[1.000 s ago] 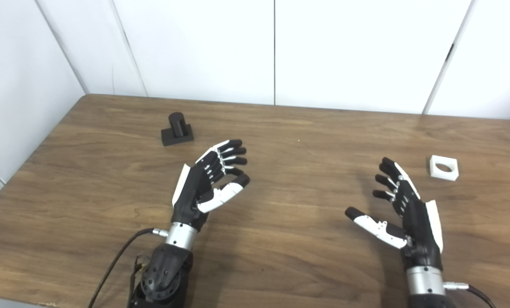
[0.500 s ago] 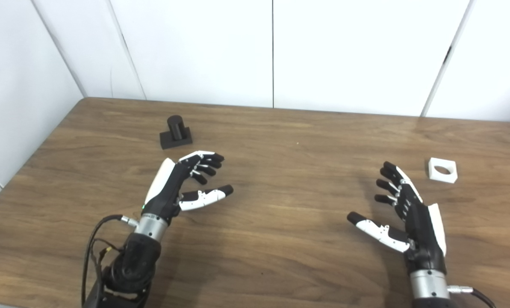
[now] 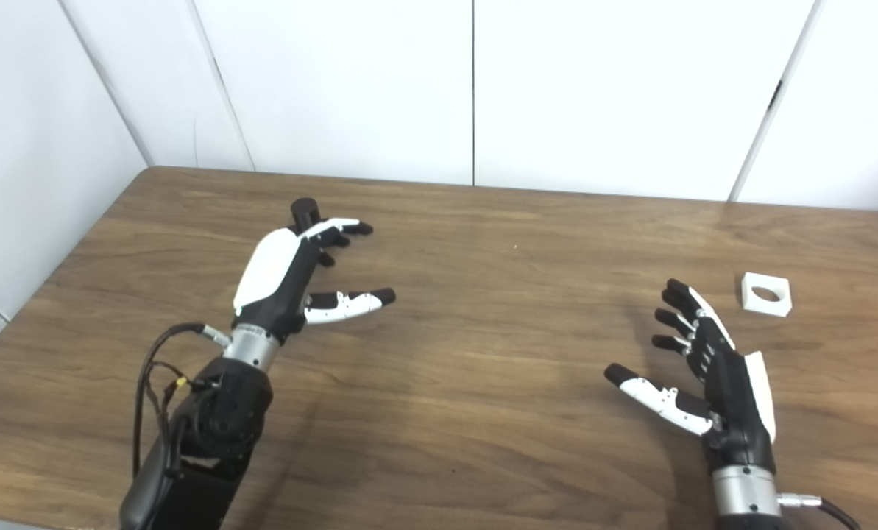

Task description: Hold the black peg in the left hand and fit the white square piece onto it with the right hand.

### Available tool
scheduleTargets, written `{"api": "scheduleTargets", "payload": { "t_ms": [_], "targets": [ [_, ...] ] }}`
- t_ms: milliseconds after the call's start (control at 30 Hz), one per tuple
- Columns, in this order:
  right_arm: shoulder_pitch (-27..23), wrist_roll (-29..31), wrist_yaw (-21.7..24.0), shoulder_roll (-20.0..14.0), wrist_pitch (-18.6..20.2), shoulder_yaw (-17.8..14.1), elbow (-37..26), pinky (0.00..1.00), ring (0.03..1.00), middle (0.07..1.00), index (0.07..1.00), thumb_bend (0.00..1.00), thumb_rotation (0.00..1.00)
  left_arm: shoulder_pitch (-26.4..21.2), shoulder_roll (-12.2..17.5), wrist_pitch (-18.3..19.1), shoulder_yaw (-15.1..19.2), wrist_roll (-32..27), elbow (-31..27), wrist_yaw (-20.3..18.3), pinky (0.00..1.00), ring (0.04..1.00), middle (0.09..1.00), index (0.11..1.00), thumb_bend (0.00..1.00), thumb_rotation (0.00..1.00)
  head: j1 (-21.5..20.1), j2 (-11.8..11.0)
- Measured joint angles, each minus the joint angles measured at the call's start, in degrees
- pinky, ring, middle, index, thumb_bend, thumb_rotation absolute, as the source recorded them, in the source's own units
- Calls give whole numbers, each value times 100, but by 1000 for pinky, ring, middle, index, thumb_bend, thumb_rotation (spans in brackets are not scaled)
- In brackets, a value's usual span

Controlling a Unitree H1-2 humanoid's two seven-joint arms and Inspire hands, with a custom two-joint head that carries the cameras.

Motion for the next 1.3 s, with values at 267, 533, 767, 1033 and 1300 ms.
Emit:
{"api": "scheduleTargets", "payload": {
  "t_ms": [267, 533, 767, 1033, 1300],
  "targets": [
    [-1, -6, 4, -1, 9, -19, -1, 706, 818, 870, 868, 722, 234, -284, 184, 174, 58, 259, 151, 1, 651, 805, 850, 769, 762, 414, 26, 9],
    [-3, 4, 4, -1, 2, -37, 1, 705, 812, 865, 870, 728, 246, -675, 250, 338, 126, 154, 417, -26, 611, 800, 846, 758, 749, 451, 44, 18],
    [-6, 69, 42, -6, 0, -57, 6, 719, 825, 866, 876, 719, 232, -930, 480, 426, 67, 356, 801, -13, 604, 813, 850, 750, 757, 420, 62, 26],
    [-3, 112, 59, -6, 5, -83, 5, 718, 825, 869, 867, 723, 233, -1075, 524, 563, -134, 741, 1000, 56, 778, 864, 869, 750, 769, 431, 35, 35],
    [1, 90, 64, -12, 6, -84, 1, 690, 809, 862, 866, 714, 221, -1185, 700, 791, -157, 996, 1222, 149, 906, 942, 928, 775, 793, 491, 35, 44]
  ]
}}
